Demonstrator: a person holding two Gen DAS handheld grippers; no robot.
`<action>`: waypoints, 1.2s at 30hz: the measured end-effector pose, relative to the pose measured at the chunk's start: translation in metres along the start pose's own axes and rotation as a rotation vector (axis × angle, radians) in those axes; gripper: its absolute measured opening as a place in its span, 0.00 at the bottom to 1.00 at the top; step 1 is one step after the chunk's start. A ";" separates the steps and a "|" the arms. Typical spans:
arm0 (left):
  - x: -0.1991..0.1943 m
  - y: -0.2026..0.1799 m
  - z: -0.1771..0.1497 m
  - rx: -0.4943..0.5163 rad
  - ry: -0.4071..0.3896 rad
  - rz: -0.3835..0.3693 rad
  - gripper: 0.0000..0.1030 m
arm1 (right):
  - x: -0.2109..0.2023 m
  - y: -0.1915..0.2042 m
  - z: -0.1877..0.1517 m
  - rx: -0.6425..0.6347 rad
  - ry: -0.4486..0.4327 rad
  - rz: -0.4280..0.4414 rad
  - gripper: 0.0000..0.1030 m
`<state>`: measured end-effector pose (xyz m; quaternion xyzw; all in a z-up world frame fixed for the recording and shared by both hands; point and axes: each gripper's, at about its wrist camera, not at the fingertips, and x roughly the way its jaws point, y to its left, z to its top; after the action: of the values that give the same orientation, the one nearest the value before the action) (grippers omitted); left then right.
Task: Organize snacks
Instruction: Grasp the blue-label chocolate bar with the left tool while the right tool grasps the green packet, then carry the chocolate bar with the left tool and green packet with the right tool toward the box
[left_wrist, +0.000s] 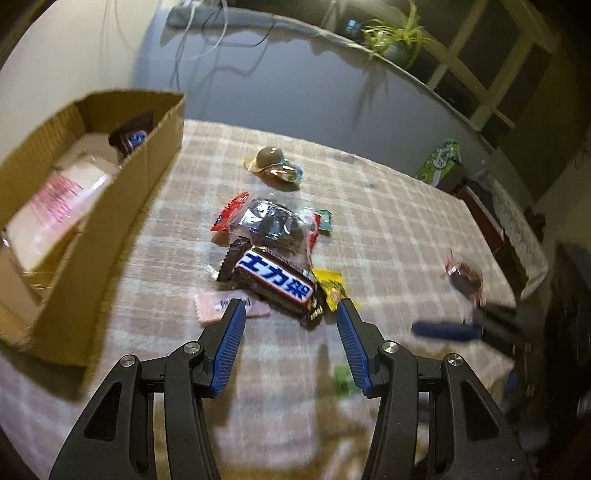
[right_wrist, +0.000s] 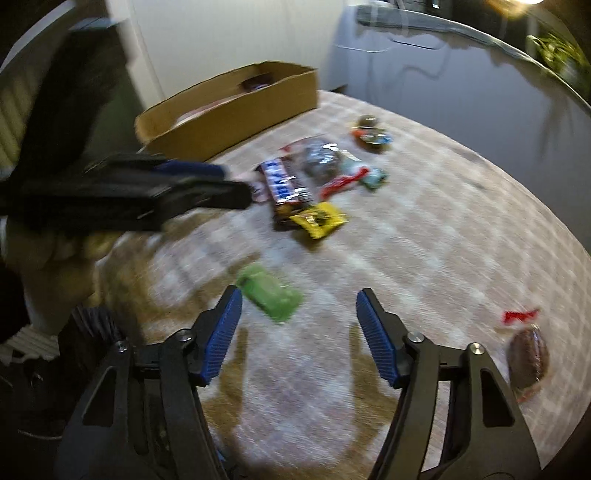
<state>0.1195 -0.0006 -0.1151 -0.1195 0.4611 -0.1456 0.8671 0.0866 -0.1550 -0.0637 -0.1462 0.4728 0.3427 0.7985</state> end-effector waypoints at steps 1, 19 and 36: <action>0.005 0.001 0.002 -0.012 0.006 0.000 0.46 | 0.002 0.002 0.000 -0.011 0.004 0.001 0.59; 0.046 -0.014 0.023 0.053 0.037 0.125 0.49 | 0.023 0.005 0.005 -0.092 0.033 0.081 0.49; 0.051 -0.020 0.026 0.098 -0.012 0.171 0.38 | 0.025 0.005 0.002 -0.132 0.028 0.038 0.22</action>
<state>0.1651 -0.0356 -0.1333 -0.0381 0.4567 -0.0925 0.8840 0.0920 -0.1405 -0.0835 -0.1944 0.4630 0.3860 0.7738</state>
